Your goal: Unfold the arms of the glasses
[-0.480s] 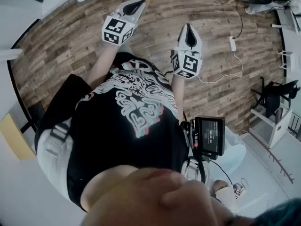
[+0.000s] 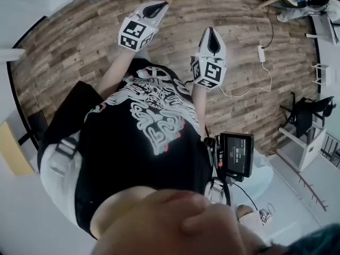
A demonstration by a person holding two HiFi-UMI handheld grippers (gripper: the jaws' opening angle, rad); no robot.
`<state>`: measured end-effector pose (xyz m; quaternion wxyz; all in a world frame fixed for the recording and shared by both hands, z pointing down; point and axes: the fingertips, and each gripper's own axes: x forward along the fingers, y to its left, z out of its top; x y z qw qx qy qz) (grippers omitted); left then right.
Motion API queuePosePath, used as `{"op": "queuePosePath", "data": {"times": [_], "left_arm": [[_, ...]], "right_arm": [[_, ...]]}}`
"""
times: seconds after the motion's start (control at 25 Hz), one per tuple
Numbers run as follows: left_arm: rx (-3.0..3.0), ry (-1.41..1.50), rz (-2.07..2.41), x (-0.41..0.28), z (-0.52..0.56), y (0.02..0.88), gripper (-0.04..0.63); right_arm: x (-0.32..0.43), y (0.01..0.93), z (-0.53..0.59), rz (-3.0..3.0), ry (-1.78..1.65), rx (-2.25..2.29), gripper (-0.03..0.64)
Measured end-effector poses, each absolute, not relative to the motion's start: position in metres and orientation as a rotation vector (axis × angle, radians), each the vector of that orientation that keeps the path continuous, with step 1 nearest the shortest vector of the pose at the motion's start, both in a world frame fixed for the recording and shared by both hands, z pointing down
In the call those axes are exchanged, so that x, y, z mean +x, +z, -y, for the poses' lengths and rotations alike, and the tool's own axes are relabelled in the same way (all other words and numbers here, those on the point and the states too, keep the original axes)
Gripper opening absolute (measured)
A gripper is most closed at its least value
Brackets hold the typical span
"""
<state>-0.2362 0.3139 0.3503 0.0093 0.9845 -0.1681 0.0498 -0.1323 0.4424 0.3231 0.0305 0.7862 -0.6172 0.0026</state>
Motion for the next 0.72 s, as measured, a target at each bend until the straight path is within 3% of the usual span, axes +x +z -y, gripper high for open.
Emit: {"op": "queuePosePath", "data": {"times": [0.72], "left_arm": [[3.019, 0.238, 0.577, -0.247, -0.333, 0.381, -0.011]], "right_arm": [[-0.126, 0.331, -0.47, 1.843, -0.031, 2.437, -0.002]]}}
